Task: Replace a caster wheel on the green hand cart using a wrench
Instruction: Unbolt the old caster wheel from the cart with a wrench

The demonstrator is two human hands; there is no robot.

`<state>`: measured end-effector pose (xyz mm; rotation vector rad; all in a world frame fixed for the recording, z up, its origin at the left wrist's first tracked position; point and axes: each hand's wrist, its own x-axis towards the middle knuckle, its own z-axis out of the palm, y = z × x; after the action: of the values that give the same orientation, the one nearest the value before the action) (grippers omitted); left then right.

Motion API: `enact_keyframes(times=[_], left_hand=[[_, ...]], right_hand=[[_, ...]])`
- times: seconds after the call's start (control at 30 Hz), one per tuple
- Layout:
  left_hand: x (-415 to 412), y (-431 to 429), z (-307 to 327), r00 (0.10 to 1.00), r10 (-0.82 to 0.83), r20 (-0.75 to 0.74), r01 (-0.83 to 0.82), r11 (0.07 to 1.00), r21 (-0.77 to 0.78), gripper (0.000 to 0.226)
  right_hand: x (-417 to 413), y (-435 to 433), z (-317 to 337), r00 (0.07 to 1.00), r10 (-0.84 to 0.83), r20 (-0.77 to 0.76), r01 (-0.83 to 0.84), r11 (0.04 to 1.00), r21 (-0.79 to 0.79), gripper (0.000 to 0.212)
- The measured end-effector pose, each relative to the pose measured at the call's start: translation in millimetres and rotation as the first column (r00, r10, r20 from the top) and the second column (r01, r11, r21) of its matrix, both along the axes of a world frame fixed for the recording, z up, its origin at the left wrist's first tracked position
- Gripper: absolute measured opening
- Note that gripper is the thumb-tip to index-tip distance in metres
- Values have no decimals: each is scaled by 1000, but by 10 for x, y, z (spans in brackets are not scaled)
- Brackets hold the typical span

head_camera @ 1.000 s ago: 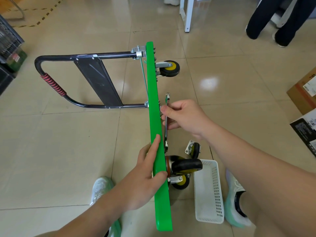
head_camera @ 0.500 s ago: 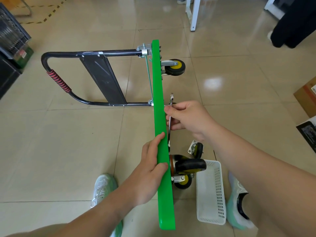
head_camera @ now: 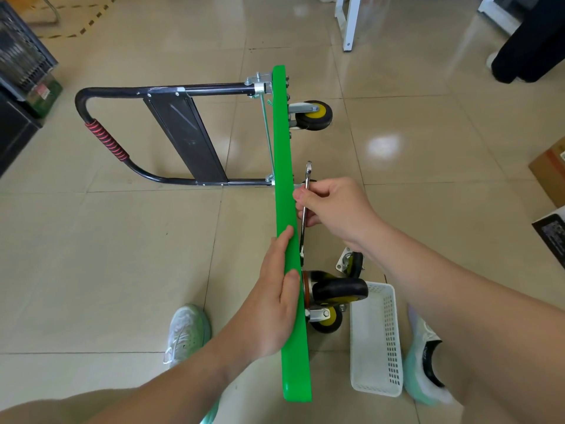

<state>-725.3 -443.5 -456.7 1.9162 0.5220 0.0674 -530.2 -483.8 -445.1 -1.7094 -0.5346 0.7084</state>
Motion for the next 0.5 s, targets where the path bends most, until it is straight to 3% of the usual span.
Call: enact_keyframes(times=[0.5], left_hand=[[37,-2,-39,1000,18,-10,-18,1000,-11,57]], right_hand=[[-192,-210,157,990,10,143,-20,997,68,10]])
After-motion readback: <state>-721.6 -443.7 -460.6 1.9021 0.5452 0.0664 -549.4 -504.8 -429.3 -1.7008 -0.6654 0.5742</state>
